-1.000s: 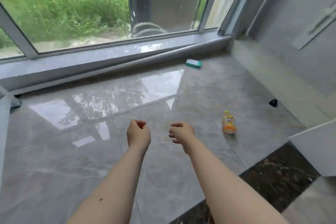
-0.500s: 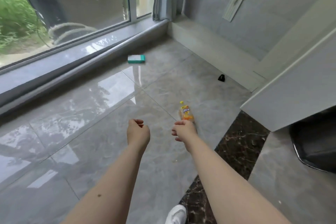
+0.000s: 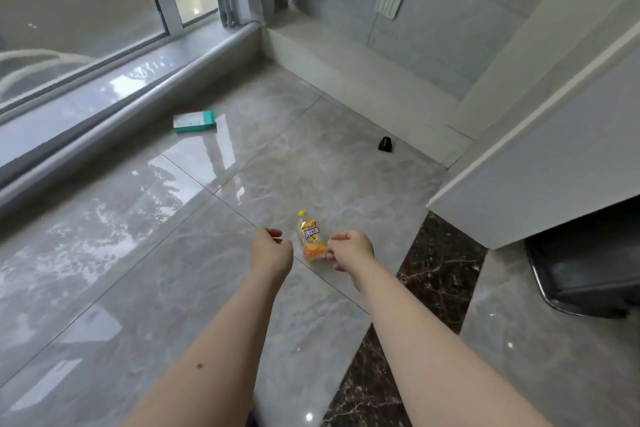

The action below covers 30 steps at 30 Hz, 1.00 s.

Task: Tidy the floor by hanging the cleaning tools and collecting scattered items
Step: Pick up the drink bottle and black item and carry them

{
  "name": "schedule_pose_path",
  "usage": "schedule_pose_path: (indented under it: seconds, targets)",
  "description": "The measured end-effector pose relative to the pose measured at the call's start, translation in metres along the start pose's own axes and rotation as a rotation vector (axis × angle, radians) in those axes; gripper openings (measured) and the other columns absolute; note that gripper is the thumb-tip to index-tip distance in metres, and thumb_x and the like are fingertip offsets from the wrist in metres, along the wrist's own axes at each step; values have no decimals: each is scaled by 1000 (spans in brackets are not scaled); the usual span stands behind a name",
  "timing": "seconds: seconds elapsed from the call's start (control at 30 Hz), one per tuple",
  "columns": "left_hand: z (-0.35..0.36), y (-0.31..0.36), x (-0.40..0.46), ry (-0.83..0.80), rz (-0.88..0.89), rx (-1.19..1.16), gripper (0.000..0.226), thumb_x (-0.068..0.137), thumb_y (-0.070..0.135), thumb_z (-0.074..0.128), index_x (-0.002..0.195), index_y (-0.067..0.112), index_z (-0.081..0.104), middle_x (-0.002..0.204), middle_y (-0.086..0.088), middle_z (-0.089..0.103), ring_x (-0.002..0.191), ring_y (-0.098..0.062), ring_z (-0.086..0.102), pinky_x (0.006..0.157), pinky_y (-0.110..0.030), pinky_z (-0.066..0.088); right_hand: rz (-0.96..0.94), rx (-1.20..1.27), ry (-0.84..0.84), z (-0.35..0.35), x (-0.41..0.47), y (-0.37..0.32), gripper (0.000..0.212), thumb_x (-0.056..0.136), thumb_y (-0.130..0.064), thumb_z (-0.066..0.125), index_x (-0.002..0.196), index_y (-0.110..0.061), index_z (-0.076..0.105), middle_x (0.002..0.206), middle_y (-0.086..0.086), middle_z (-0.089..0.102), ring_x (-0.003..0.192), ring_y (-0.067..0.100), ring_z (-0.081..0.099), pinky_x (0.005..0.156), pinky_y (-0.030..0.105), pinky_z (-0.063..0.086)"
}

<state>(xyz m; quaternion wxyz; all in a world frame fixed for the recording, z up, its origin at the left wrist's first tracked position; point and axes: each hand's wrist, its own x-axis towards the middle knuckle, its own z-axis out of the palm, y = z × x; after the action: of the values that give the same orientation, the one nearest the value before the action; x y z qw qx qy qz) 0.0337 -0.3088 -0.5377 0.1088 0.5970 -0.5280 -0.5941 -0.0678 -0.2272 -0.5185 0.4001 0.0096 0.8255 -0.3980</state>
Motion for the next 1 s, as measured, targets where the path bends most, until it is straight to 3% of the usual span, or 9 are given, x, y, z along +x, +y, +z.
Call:
schedule_pose_path:
  seconds: [0.17,0.27,0.37,0.47,0.57,0.7,0.83,0.93,1.0]
  targets:
    - [40,26,65,-55,-38,21,29,87,6,49,115,2,51,116,-25,61,94,-36,60,77,-42,49,14,-16,30,1,74,-22,27,83,-4,51,66,-25,48,99,10,62,90,19,55,77,30,42]
    - [61,34,102,-81,-37,79,26,87,8,49,113,7,52,112,-19,62,105,-38,61,87,-45,51,32,1,48,5,113,-30,26,83,-5,50,67,-24,48,106,14,66,91,20,56,79,31,43]
    - [82,28,135,-91,-35,121,20,87,4,50,106,9,53,104,-17,62,86,-32,59,74,-39,48,53,35,59,8,155,-29,26,84,-6,50,66,-25,49,98,9,62,91,21,57,78,31,44]
    - [103,18,162,-105,-58,174,29,88,2,49,117,2,54,96,-10,55,82,-29,55,71,-34,46,81,30,53,10,191,-20,25,85,-6,50,69,-25,52,97,6,62,92,20,57,79,31,45]
    - [125,6,191,-113,-88,218,33,89,4,51,122,2,53,101,-12,57,81,-26,55,69,-32,46,115,30,28,15,228,-7,18,85,-7,51,82,-24,57,100,5,61,92,19,56,80,30,46]
    - [157,-25,237,-133,-127,233,33,90,7,51,124,3,51,113,-16,61,98,-35,61,76,-35,46,159,14,-3,28,282,20,26,85,-7,52,107,-13,64,99,6,60,91,19,55,79,30,45]
    - [182,-65,282,-108,-149,236,37,90,7,52,126,2,50,109,-15,61,85,-31,58,75,-36,46,158,-14,-30,50,332,51,15,86,-9,52,94,-18,61,97,7,60,89,19,55,71,28,44]
    - [200,-108,315,-77,-180,264,39,88,7,54,127,4,50,115,-14,61,91,-30,58,79,-36,47,148,-83,-64,72,371,83,25,87,-11,55,110,-13,65,109,10,65,98,21,60,79,25,45]
    - [210,-133,333,-64,-199,263,42,88,9,56,129,3,48,118,-15,60,105,-34,60,91,-41,50,148,-116,-70,84,394,103,32,87,-12,57,119,-12,62,123,8,63,111,22,60,88,25,46]
